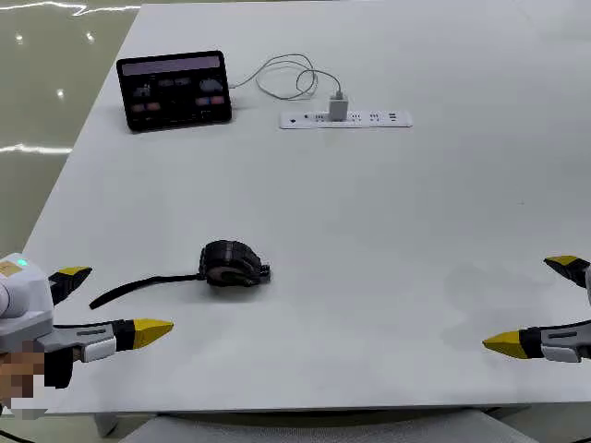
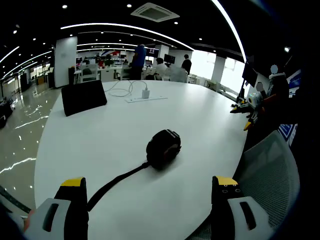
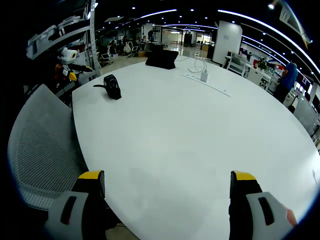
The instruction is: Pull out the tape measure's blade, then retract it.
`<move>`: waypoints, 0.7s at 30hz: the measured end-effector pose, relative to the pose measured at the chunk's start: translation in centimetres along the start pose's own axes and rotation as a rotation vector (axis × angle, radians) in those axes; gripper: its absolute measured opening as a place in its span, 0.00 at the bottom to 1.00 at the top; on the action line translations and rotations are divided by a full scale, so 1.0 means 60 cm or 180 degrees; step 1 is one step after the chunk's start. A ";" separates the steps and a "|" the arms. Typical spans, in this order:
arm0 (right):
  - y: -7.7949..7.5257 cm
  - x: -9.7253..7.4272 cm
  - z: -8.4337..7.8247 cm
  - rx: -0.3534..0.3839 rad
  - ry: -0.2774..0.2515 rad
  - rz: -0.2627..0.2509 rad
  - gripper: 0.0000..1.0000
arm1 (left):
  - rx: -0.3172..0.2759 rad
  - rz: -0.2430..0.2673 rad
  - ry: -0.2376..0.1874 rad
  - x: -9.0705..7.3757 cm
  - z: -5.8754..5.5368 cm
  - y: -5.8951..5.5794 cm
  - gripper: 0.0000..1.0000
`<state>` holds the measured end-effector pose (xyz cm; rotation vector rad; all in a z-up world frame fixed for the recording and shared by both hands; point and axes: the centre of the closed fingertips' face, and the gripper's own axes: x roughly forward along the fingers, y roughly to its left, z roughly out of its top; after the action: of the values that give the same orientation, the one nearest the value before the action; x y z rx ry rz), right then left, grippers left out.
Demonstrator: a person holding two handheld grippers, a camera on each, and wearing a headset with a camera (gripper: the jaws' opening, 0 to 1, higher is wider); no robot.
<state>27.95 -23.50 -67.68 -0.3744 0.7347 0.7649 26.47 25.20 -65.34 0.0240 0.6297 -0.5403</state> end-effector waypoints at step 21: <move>-0.002 0.000 0.002 -0.0020 -0.0051 -0.0039 1.00 | 0.0088 -0.0043 0.0018 0.006 0.001 -0.009 1.00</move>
<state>28.07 -23.53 -67.59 -0.3779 0.7146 0.7580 26.47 24.58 -65.44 0.0474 0.6283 -0.5621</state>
